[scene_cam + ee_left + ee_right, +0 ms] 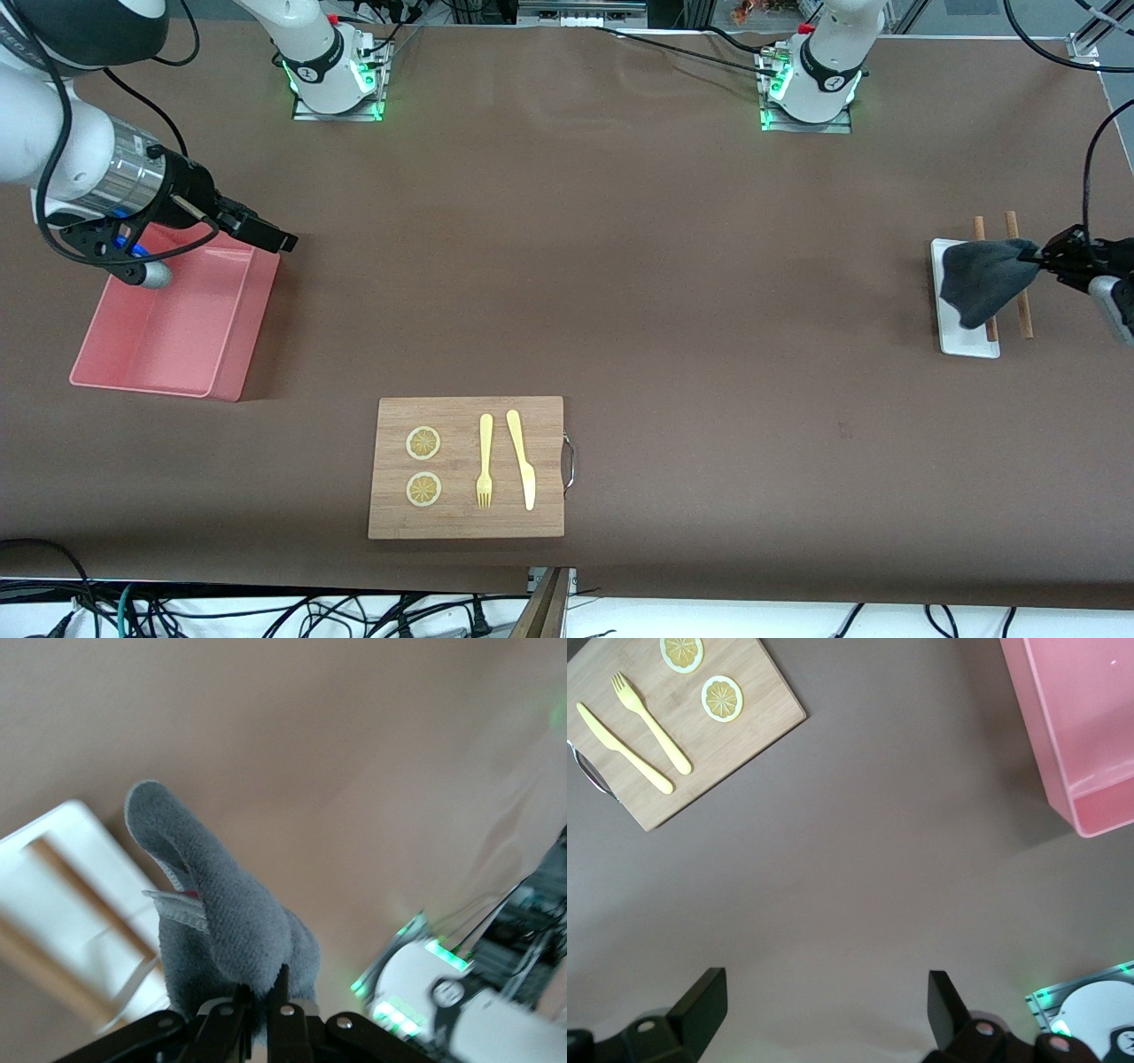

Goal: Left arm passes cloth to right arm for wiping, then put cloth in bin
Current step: 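Lift the grey cloth with the left gripper while the right gripper advances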

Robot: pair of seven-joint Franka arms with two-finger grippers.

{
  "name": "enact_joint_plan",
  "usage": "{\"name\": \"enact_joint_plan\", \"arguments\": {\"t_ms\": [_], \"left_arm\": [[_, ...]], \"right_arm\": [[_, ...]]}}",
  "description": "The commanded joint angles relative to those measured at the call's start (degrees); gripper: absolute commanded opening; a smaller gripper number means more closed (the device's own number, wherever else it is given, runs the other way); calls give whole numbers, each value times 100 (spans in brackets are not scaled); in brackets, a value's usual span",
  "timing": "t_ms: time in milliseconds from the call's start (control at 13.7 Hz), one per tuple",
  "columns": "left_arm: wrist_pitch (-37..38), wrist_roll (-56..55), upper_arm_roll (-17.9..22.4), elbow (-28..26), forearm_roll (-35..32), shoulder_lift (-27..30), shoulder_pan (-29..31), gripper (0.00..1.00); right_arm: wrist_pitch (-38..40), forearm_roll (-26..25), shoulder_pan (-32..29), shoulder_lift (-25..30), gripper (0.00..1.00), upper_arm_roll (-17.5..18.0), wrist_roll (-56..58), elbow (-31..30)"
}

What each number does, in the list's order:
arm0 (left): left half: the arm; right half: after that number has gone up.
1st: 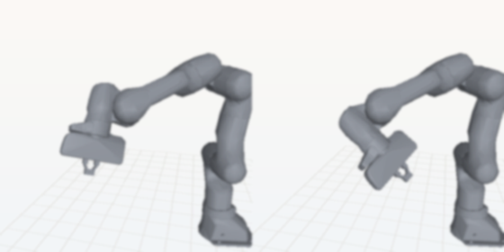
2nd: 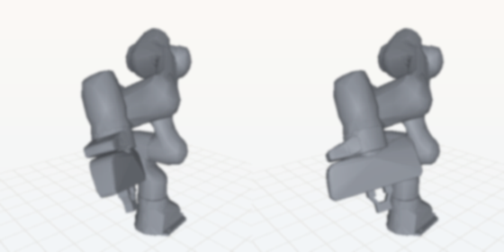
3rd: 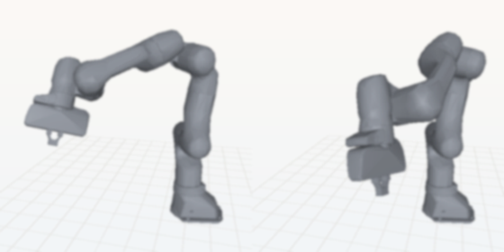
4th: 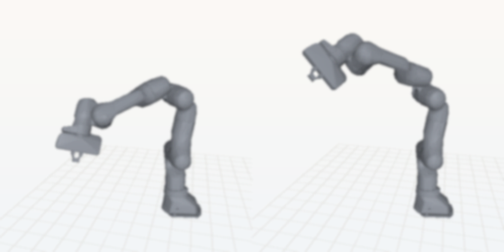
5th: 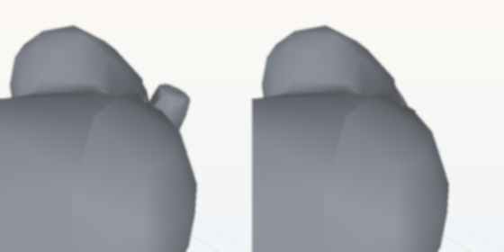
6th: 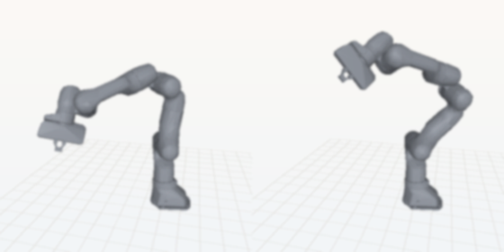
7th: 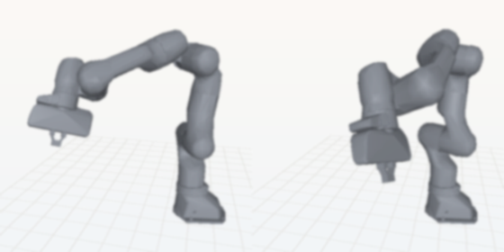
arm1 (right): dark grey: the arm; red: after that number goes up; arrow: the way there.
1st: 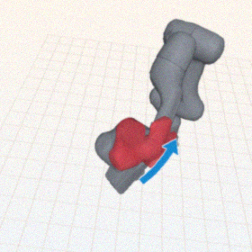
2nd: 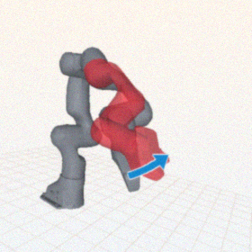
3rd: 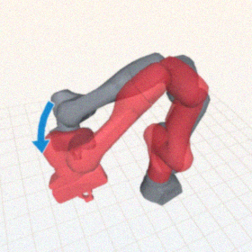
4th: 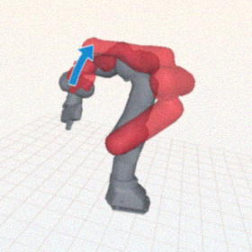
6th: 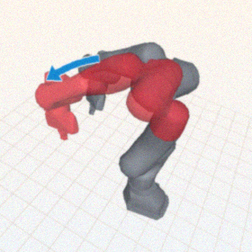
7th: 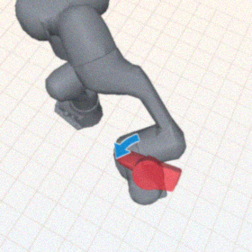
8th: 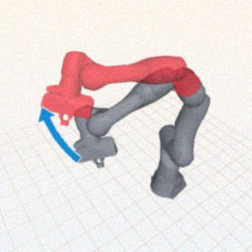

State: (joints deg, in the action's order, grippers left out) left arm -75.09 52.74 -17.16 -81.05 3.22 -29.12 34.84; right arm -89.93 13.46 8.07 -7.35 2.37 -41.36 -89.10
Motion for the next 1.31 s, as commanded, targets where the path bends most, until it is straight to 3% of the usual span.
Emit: {"name": "enact_joint_plan", "arguments": {"t_ms": [0, 364, 510, 875, 1093, 1239], "left_arm": [[397, -1025, 54, 316, 598, 3, -547, 0], [460, -3774, 63, 405, 2337, -67, -1715, 0], [364, -4550, 63, 467, 2734, -137, -2278, 0], [-522, -7342, 72, 731, 4428, -190, -3412, 0], [-1322, -9005, 72, 731, 5441, -225, -3782, 0], [-1796, -9613, 72, 731, 5724, -225, -3967, 0]], "right_arm": [[-155, 95, 195, -109, 100, -17, -459, 139], [-656, 95, 634, -231, 100, -9, -1417, 139], [-815, 86, 792, -267, 100, -9, -1664, 139], [-1253, 235, 1004, -424, 100, -9, -1919, 139], [-1728, 253, 1319, -653, 100, -9, -2480, 139], [-1887, 253, 1487, -750, 100, -9, -2788, 139]]}}
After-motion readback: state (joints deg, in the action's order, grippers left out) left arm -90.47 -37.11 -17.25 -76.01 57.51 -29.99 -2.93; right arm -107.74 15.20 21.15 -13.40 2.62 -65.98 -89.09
